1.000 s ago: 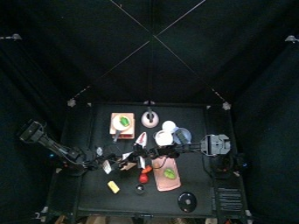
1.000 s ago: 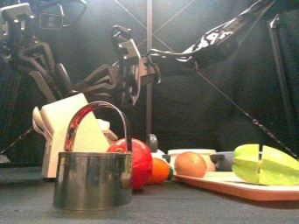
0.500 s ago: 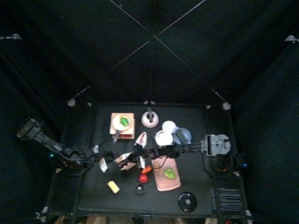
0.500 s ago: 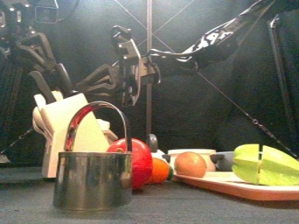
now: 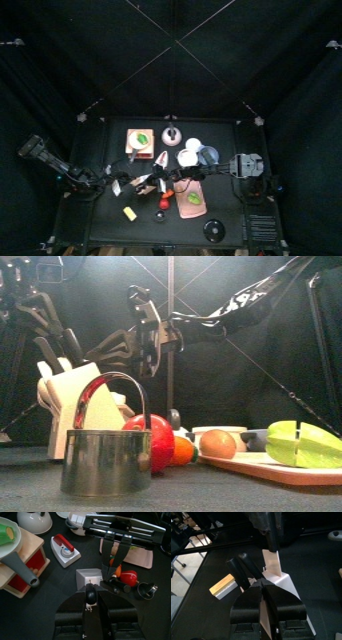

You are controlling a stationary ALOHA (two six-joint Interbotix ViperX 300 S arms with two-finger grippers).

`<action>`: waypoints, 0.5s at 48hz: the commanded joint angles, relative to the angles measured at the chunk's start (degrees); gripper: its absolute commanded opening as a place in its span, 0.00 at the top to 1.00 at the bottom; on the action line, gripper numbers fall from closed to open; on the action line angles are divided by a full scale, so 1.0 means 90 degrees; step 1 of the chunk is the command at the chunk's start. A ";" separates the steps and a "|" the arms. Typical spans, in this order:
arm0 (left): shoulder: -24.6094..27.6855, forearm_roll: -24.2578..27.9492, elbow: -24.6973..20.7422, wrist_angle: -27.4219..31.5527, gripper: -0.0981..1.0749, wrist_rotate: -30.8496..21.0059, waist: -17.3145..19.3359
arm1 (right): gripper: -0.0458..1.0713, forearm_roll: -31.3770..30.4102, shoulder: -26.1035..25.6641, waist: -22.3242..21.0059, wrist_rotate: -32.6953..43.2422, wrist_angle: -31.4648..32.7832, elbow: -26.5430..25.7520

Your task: Grab cleaver

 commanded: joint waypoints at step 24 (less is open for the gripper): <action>0.0010 -0.0039 -0.0049 -0.0020 0.50 -0.0020 0.0020 | 0.56 -0.0020 0.0059 -0.0020 -0.0010 0.0078 -0.0029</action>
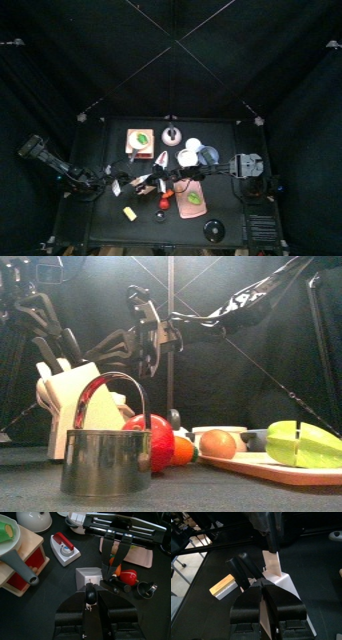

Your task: Grab cleaver

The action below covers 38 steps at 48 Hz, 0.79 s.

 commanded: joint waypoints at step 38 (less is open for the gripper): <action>0.0010 0.0020 -0.0020 -0.0029 0.50 -0.0010 0.0020 | 0.56 -0.0020 0.0029 -0.0029 0.0020 0.0088 -0.0039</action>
